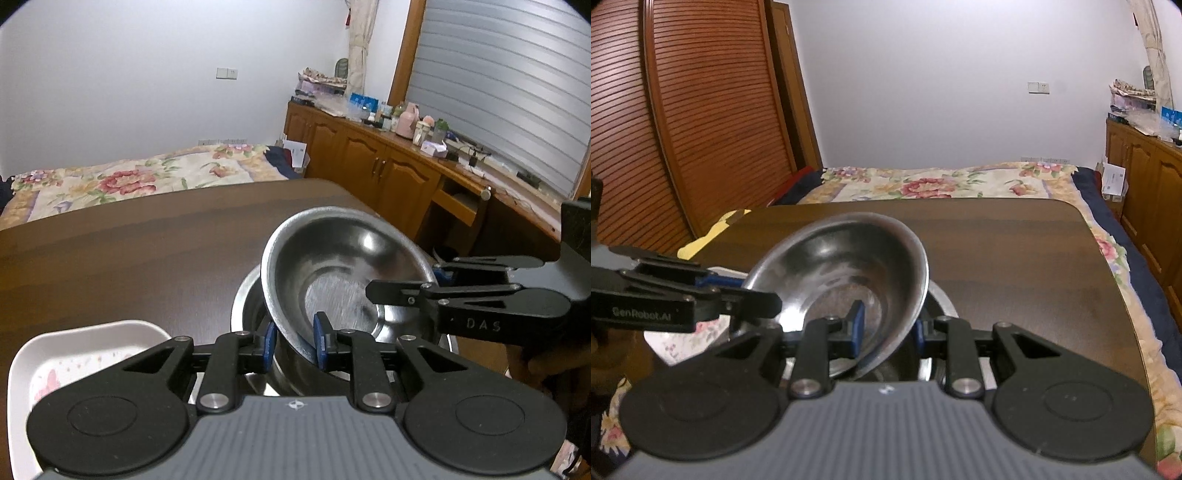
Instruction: Organize plates and bowls
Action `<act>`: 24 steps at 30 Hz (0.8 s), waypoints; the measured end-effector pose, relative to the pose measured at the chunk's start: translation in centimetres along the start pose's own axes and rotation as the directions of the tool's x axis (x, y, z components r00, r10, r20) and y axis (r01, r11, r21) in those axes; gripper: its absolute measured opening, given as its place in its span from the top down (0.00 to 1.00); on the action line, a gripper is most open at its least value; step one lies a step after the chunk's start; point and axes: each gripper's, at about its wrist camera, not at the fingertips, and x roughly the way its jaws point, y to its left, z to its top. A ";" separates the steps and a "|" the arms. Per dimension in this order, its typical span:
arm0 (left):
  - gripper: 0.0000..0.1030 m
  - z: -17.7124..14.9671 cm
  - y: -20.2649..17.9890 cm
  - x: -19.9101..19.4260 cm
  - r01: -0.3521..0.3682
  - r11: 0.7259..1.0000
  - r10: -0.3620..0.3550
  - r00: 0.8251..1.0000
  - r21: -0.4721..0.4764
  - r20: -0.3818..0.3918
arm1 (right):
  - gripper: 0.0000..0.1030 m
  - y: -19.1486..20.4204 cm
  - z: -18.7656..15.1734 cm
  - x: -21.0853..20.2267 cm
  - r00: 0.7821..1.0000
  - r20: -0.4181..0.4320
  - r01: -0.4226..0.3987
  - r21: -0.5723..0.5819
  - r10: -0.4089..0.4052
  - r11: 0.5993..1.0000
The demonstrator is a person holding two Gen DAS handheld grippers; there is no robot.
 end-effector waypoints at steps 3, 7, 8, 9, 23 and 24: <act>0.77 -0.6 -0.1 -0.1 -0.006 1.000 0.006 1.000 0.012 0.000 | 0.72 0.3 -0.3 -0.2 1.000 0.006 0.007 -0.020 -0.006 1.000; 0.76 -0.7 -0.3 0.0 -0.020 0.999 0.020 1.000 0.026 -0.005 | 0.72 0.8 -0.5 0.0 1.000 0.007 0.026 -0.057 -0.026 0.998; 0.76 -0.7 -0.4 0.0 -0.022 0.999 0.022 1.000 0.030 -0.007 | 0.72 0.9 -0.5 0.0 1.000 0.008 0.031 -0.068 -0.030 0.997; 0.76 -0.7 -0.5 0.1 -0.024 0.999 0.024 1.000 0.033 -0.008 | 0.72 1.0 -0.6 0.1 0.999 0.009 0.036 -0.080 -0.035 0.996; 0.76 -1.1 -1.2 0.7 -0.046 0.997 0.047 0.999 0.067 -0.005 | 0.72 0.6 -1.3 0.1 0.996 0.023 0.088 -0.152 -0.085 0.984; 0.76 -1.2 -1.3 0.8 -0.047 0.997 0.048 0.999 0.067 -0.003 | 0.73 0.6 -1.3 0.1 0.996 0.024 0.083 -0.151 -0.080 0.985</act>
